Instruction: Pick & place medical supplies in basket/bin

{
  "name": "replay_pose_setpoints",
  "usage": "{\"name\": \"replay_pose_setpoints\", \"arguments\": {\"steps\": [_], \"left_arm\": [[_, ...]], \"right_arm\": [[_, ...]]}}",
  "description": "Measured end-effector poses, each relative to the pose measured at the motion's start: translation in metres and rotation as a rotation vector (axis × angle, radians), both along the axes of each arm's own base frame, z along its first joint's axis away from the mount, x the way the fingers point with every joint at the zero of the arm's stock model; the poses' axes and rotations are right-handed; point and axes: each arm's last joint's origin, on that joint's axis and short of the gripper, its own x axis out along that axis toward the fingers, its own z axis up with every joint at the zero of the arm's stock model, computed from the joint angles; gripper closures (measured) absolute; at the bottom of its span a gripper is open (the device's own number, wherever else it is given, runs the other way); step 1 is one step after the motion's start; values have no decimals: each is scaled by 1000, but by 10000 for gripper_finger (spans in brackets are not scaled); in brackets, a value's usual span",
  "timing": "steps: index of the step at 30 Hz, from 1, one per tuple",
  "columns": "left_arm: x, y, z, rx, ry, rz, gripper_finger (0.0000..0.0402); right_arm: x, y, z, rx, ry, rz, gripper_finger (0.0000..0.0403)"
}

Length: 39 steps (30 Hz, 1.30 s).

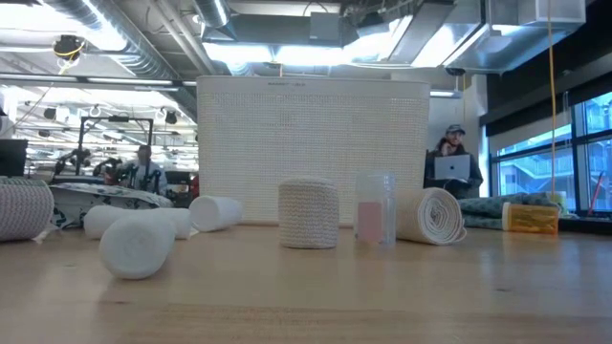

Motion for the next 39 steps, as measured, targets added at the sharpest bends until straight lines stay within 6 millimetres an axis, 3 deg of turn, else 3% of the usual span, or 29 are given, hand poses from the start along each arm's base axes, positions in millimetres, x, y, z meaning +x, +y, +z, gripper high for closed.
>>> {"name": "replay_pose_setpoints", "arguments": {"steps": [15, 31, 39], "left_arm": [[0, -1, -1, 36, 9, -28, 276], [-8, 11, -9, 196, 87, -19, 275], [-4, 3, -12, 295, 95, -126, 220]], "right_arm": [[0, 1, 2, -3, -18, 25, 280], [1, 0, -2, 11, 12, -44, 280], [-3, -2, 3, 16, -28, -85, 280]]}}
